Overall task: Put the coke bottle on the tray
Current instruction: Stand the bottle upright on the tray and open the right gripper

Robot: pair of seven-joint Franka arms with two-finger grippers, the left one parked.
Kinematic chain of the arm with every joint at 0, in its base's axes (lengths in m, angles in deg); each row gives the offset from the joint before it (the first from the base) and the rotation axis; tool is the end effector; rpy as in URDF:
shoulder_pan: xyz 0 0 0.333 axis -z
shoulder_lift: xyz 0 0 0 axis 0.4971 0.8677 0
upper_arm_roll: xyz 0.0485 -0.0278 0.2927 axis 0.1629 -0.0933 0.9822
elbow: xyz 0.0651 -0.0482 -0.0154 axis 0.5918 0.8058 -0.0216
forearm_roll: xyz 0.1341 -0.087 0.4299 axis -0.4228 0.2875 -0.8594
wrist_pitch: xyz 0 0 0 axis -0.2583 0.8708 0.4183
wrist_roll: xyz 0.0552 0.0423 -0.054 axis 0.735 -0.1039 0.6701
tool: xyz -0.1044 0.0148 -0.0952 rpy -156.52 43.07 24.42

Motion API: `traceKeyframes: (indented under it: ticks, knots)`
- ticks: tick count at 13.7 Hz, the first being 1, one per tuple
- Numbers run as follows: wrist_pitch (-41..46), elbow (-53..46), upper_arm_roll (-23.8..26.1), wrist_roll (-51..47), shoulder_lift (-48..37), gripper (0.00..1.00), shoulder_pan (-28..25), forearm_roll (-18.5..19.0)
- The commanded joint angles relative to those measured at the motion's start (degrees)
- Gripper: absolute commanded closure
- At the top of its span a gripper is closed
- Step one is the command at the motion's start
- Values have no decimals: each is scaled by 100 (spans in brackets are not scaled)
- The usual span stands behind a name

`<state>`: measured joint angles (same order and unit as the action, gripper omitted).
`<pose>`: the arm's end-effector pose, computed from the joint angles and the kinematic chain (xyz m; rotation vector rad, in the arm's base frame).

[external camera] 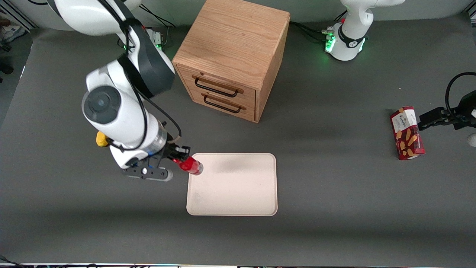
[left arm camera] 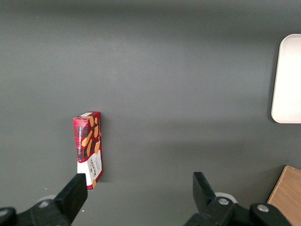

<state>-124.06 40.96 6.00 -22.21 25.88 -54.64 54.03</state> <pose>0.7233 0.3356 0.4071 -3.0624 0.2567 -0.0291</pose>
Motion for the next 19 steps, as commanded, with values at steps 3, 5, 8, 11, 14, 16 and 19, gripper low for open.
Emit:
traceKeyframes:
  ticks: [3, 5, 8, 11, 14, 16, 19]
  knots:
    - [-550, -117, -107, -138, 566, 100, -48, 318]
    - [-762, -108, -98, -278, 742, 100, -57, 434]
    - [-903, -99, -98, -296, 891, 100, -57, 435]
    - [-1061, -90, -98, -296, 1006, 100, -57, 435]
    - [-1079, -90, -98, -296, 1024, 100, -66, 426]
    - [-1079, -90, -98, -296, 1024, 100, -66, 426]
    - [-1079, -90, -98, -427, 1059, 36, -66, 426]
